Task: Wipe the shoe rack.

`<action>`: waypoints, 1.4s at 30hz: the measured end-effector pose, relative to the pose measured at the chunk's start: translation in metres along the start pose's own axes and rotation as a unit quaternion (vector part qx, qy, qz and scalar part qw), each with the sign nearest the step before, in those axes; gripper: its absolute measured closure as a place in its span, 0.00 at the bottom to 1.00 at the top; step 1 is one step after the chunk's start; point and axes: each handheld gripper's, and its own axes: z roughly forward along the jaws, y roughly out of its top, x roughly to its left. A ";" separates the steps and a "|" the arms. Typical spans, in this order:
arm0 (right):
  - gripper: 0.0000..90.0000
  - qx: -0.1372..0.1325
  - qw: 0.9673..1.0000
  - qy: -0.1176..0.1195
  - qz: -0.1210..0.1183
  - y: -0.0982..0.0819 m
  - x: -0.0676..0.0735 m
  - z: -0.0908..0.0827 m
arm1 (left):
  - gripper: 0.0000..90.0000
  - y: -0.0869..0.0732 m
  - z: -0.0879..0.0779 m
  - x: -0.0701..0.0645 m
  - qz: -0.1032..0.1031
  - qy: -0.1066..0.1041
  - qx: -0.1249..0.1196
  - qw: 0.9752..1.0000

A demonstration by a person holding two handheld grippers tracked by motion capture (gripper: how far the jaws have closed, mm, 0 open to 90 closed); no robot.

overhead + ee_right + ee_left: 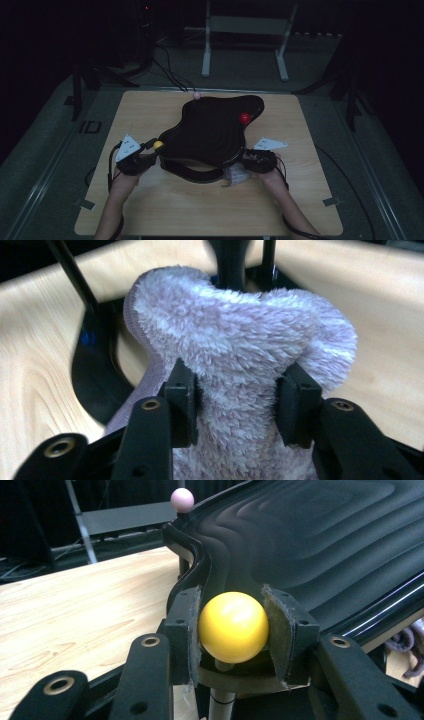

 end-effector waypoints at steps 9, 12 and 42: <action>0.58 -0.074 0.997 -0.009 -0.032 0.042 0.009 -0.029 | 0.66 0.001 0.000 0.000 0.005 0.000 0.002 1.000; 0.57 -0.114 0.993 0.000 -0.023 0.054 0.009 -0.039 | 0.66 0.001 0.000 0.000 0.007 0.001 0.003 1.000; 0.72 0.043 0.999 0.001 -0.012 -0.017 -0.005 0.014 | 0.66 0.002 0.000 -0.004 0.008 0.009 0.009 1.000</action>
